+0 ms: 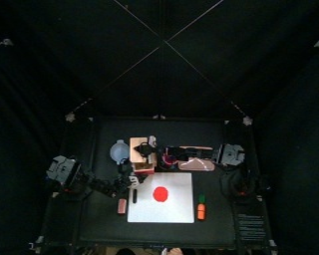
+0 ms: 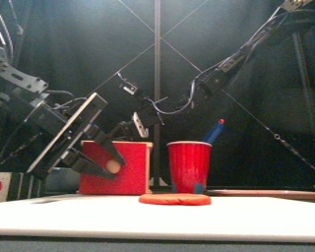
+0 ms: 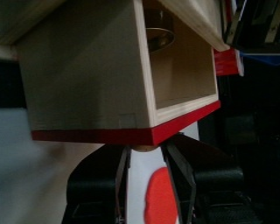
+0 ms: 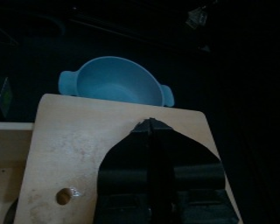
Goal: Get the cutter from the drawer then cut the dough then place the extra dough in the bowl
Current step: Place the cutter on the board
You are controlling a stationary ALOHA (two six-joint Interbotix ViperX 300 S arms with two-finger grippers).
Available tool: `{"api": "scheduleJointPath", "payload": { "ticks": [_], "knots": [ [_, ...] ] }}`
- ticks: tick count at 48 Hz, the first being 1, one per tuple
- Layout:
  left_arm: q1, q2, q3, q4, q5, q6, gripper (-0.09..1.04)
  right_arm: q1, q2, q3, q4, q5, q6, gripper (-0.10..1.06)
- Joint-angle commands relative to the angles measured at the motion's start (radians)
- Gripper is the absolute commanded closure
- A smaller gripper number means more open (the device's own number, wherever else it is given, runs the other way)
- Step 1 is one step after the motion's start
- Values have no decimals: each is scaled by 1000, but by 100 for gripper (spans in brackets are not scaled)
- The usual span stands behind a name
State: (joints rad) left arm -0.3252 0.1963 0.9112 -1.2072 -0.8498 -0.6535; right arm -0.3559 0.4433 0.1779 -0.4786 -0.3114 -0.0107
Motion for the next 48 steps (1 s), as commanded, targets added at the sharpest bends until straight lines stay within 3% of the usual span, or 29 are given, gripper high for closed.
{"api": "scheduleJointPath", "payload": {
  "ticks": [1,30,41,48],
  "knots": [
    [-40,-17,-23,-5,5,3,37,0,-8,-5,0,12,2,96],
    [-89,-8,-35,-26,6,5,37,0,-6,-5,2,20,2,96],
    [-84,0,-34,-25,6,8,33,0,-8,-6,0,20,2,96],
    [-69,2,-23,-20,6,9,24,0,-6,-6,0,20,0,96]
  ]
}}
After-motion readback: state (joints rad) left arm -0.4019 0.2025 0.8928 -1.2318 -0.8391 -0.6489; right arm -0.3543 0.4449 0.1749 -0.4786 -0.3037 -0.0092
